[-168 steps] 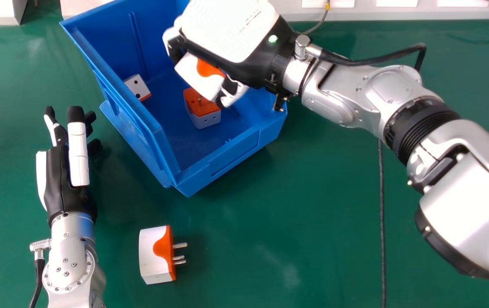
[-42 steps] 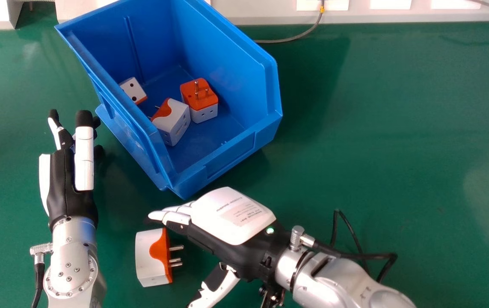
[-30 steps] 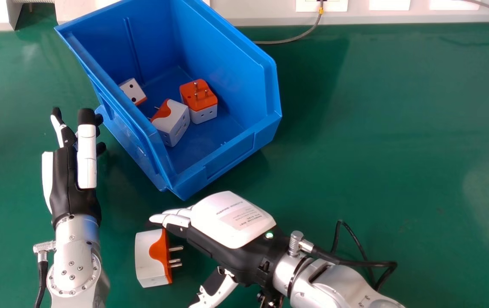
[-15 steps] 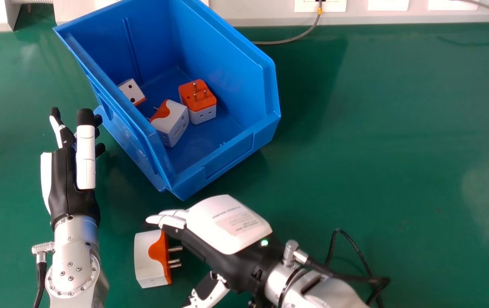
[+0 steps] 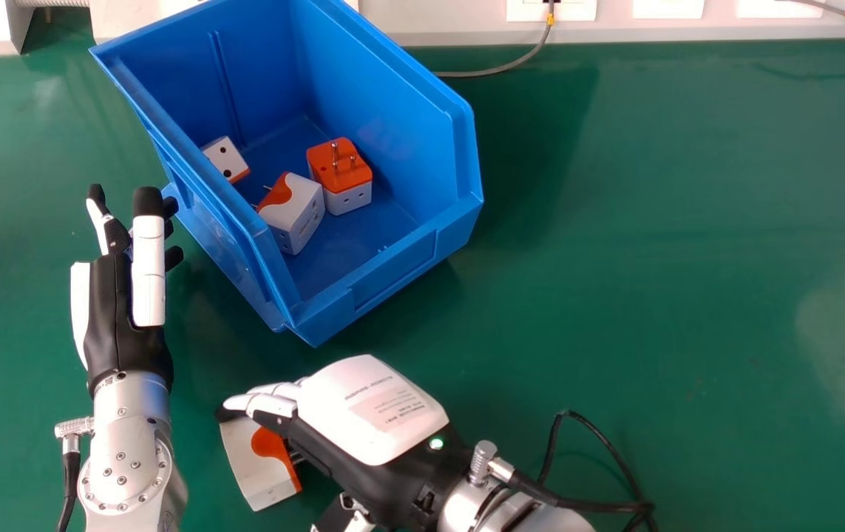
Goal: Pick all objects and put in blue box
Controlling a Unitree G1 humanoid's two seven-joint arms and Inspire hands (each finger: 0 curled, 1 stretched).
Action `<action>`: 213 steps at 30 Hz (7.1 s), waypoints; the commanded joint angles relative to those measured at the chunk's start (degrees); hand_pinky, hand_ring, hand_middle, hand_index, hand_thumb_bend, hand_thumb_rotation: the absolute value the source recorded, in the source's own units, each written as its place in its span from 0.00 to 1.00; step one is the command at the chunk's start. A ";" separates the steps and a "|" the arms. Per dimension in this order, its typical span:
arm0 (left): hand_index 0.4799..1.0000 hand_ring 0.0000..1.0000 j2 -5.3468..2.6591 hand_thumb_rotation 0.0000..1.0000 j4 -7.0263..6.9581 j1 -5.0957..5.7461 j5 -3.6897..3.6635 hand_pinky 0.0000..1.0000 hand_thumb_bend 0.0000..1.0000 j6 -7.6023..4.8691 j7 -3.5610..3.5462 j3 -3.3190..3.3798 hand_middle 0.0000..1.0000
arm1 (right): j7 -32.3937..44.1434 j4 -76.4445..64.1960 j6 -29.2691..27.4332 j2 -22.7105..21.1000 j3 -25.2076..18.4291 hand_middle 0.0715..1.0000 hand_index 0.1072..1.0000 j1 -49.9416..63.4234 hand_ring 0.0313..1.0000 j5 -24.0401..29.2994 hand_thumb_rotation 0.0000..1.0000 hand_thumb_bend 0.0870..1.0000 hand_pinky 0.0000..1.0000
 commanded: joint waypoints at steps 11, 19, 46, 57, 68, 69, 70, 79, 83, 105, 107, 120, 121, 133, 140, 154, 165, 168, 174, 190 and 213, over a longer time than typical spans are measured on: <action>0.88 0.89 0.56 1.00 -1.14 -0.10 0.45 0.85 0.96 -0.17 0.08 0.01 0.86 | -2.01 2.94 -4.26 1.95 1.17 0.80 0.74 -1.29 0.76 1.47 0.17 0.77 0.63; 0.88 0.89 0.57 1.00 -0.82 -0.08 0.29 0.85 0.96 -0.67 -0.20 0.09 0.86 | -11.03 7.70 -11.33 3.56 -1.16 0.78 0.71 -0.17 0.75 5.24 0.10 0.72 0.62; 0.88 0.89 0.56 1.00 -1.29 -0.07 0.19 0.85 0.96 -0.12 -0.27 0.12 0.86 | -17.54 11.53 -16.45 4.73 -2.88 0.51 0.43 -0.06 0.47 5.50 0.01 0.47 0.37; 0.88 0.89 0.71 1.00 -0.90 -0.25 0.21 0.85 0.96 -0.24 -0.32 0.17 0.86 | -17.33 11.36 -17.18 4.70 -3.31 0.50 0.42 -0.07 0.46 5.74 0.00 0.45 0.36; 0.88 0.89 0.73 1.00 -0.45 -0.42 0.10 0.85 0.96 -0.47 -0.49 0.21 0.86 | -17.49 10.86 -17.35 4.49 -3.64 0.49 0.42 -0.18 0.45 5.33 0.00 0.45 0.35; 0.88 0.89 0.71 1.00 -0.43 -0.43 0.08 0.85 0.96 -0.51 -0.51 0.21 0.86 | -17.52 10.81 -17.36 4.49 -3.65 0.49 0.42 -0.22 0.45 5.30 0.00 0.45 0.35; 0.88 0.89 0.71 1.00 -0.42 -0.44 0.07 0.85 0.96 -0.53 -0.53 0.21 0.86 | -17.53 10.77 -17.36 4.49 -3.66 0.49 0.42 -0.24 0.45 5.28 0.00 0.45 0.35; 0.88 0.89 0.75 1.00 -0.24 -0.51 0.06 0.85 0.96 -0.62 -0.56 0.25 0.86 | -18.37 10.10 -15.79 4.42 -3.00 0.49 0.42 -0.37 0.45 2.81 0.00 0.45 0.35; 0.88 0.89 0.77 1.00 -0.28 -0.42 0.14 0.85 0.96 -0.73 -0.52 0.22 0.86 | -15.45 7.40 -12.22 3.60 -2.07 0.49 0.42 -0.30 0.45 -0.42 0.00 0.45 0.35; 0.88 0.90 0.73 1.00 -0.17 -0.57 -0.05 0.86 0.97 -0.69 -0.76 0.49 0.86 | -3.61 -0.26 -5.73 1.30 -0.59 0.85 0.72 0.45 0.84 -1.31 0.00 0.76 0.70; 0.88 0.90 0.70 1.00 -0.34 -0.46 0.02 0.86 0.97 -0.66 -0.79 0.53 0.86 | -3.55 -0.30 -5.57 1.21 -0.46 0.85 0.73 0.47 0.84 -1.57 0.00 0.76 0.71; 0.88 0.90 0.73 1.00 -0.96 -0.29 0.35 0.86 0.96 -0.17 -0.52 0.52 0.86 | -2.81 0.76 -4.24 1.39 0.93 0.85 0.74 0.08 0.84 -2.79 0.00 0.78 0.70; 0.88 0.90 0.75 1.00 -0.95 -0.29 0.36 0.86 0.96 -0.16 -0.49 0.52 0.86 | -2.73 1.22 -4.09 1.53 1.17 0.85 0.74 -0.06 0.84 -2.93 0.00 0.78 0.69; 0.88 0.90 0.72 1.00 -1.09 -0.20 0.34 0.86 0.96 -0.09 -0.40 0.52 0.86 | -0.52 4.90 1.34 2.33 7.82 0.85 0.75 -1.97 0.85 -9.90 0.00 0.64 0.69; 0.88 0.90 0.66 1.00 -1.37 -0.07 0.41 0.86 0.96 -0.07 -0.25 0.40 0.86 | 0.16 7.18 4.35 2.78 11.24 0.88 0.80 -2.90 0.87 -12.74 0.00 0.60 0.71; 0.88 0.90 0.57 1.00 -2.33 0.37 0.40 0.85 0.96 0.29 -0.26 0.43 0.86 | -8.06 13.86 1.20 4.14 12.14 0.89 0.81 -2.49 0.86 -9.85 0.03 0.59 0.70; 0.88 0.90 0.72 1.00 -2.11 0.30 0.42 0.85 0.96 0.27 -0.26 0.39 0.86 | -18.82 21.07 -2.32 6.31 11.29 0.75 0.65 -2.57 0.73 -6.40 0.04 0.55 0.61; 0.88 0.90 0.60 1.00 -2.32 0.37 0.36 0.85 0.96 0.35 -0.24 0.37 0.86 | -19.79 21.68 -2.83 6.52 11.02 0.69 0.60 -2.65 0.69 -6.09 0.03 0.53 0.57; 0.88 0.90 0.50 1.00 -2.54 0.40 0.22 0.85 0.96 0.50 -0.23 0.40 0.86 | -20.00 22.03 -2.90 6.68 10.84 0.61 0.54 -2.63 0.62 -6.00 0.02 0.51 0.53; 0.88 0.90 0.63 1.00 -1.86 0.09 0.08 0.85 0.97 0.32 -0.48 0.56 0.86 | -19.42 21.86 -5.96 6.03 8.60 0.49 0.44 -2.55 0.53 -1.73 0.00 0.49 0.46; 0.88 0.90 0.48 1.00 -1.06 -0.49 -0.06 0.85 0.97 0.13 -0.92 0.89 0.86 | -25.10 16.60 -11.55 4.64 0.48 0.48 0.44 -1.53 0.48 1.61 0.00 0.46 0.39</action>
